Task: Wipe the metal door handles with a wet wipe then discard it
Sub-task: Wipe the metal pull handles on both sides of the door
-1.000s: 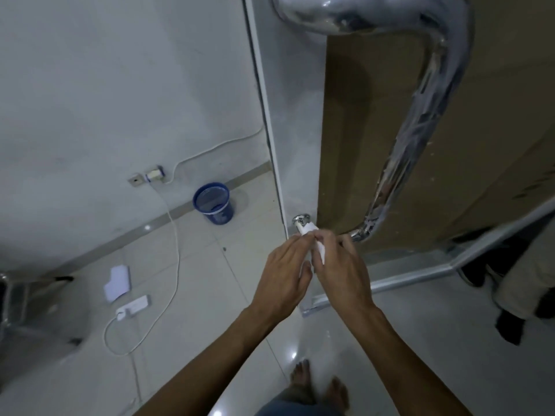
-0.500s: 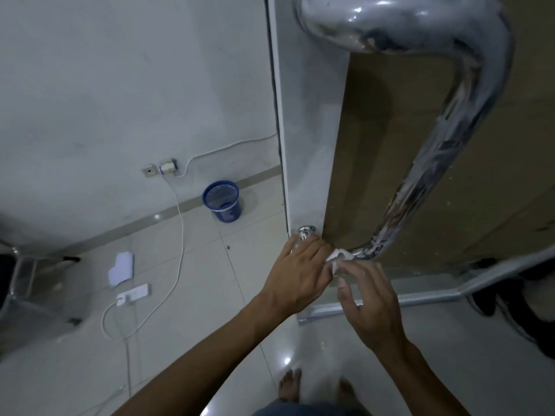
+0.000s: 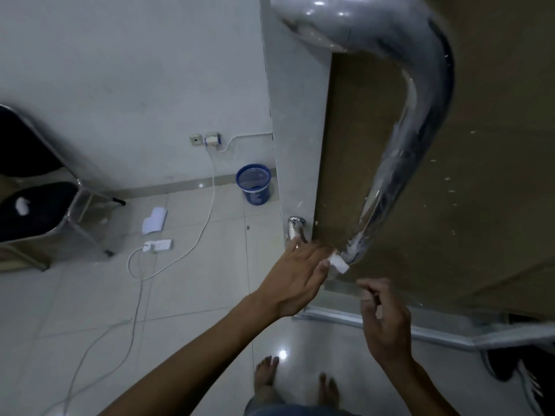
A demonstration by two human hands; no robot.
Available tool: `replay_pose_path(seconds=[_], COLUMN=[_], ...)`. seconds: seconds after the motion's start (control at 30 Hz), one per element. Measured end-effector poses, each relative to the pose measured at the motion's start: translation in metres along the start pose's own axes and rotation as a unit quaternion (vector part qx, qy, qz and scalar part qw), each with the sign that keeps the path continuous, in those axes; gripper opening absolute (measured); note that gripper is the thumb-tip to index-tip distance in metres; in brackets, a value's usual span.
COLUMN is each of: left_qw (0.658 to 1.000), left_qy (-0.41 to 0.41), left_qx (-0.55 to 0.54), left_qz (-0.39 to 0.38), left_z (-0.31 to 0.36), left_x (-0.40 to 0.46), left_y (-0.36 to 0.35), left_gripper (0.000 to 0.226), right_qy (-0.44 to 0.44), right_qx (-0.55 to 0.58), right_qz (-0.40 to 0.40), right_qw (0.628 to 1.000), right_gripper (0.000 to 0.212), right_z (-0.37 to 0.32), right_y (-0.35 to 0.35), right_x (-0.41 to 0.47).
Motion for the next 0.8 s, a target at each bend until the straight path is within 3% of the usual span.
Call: replay_pose_path(seconds=[0.1, 0.27, 0.4, 0.47, 0.53, 0.63, 0.73, 0.8], left_qw=[1.0, 0.989, 0.993, 0.998, 0.997, 0.996, 0.985, 0.985], left_qy=[0.023, 0.023, 0.042, 0.055, 0.076, 0.062, 0.053, 0.057], left_qx=[0.008, 0.144, 0.108, 0.039, -0.004, 0.064, 0.161, 0.164], left_qz=[0.002, 0.02, 0.017, 0.004, 0.0, 0.003, 0.021, 0.017], left_z=[0.014, -0.013, 0.003, 0.02, 0.03, 0.02, 0.004, 0.006], left_x=[-0.005, -0.029, -0.024, -0.011, 0.0, -0.007, -0.022, -0.021], left_y=[-0.009, -0.028, -0.035, -0.034, -0.028, -0.021, -0.014, -0.013], left_gripper=[0.046, 0.055, 0.059, 0.057, 0.049, 0.052, 0.061, 0.062], right_qy=[-0.031, -0.097, -0.16, -0.157, -0.155, -0.149, -0.13, -0.089], right_qx=[0.019, 0.113, 0.224, 0.25, 0.267, 0.27, 0.253, 0.221], right_qz=[-0.009, -0.035, -0.091, -0.12, -0.137, -0.152, -0.148, -0.141], right_qw=[0.999, 0.988, 0.957, 0.948, 0.941, 0.939, 0.947, 0.961], right_gripper=[0.018, 0.027, 0.049, 0.068, 0.068, 0.064, 0.078, 0.08], right_z=[0.008, 0.013, 0.013, 0.014, 0.014, 0.016, 0.019, 0.021], right_y=[0.009, 0.018, 0.022, 0.024, 0.025, 0.025, 0.027, 0.031], right_x=[0.006, 0.013, 0.017, 0.025, 0.032, 0.042, 0.049, 0.053])
Point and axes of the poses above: each hand's wrist, its own x-axis towards the middle knuckle, its own y-axis out of the back of the hand, z = x × y, the point moved 1 cm from there along x, towards the middle knuckle, and after that the axes turned 1 degree about y, right-handed, at the moved point
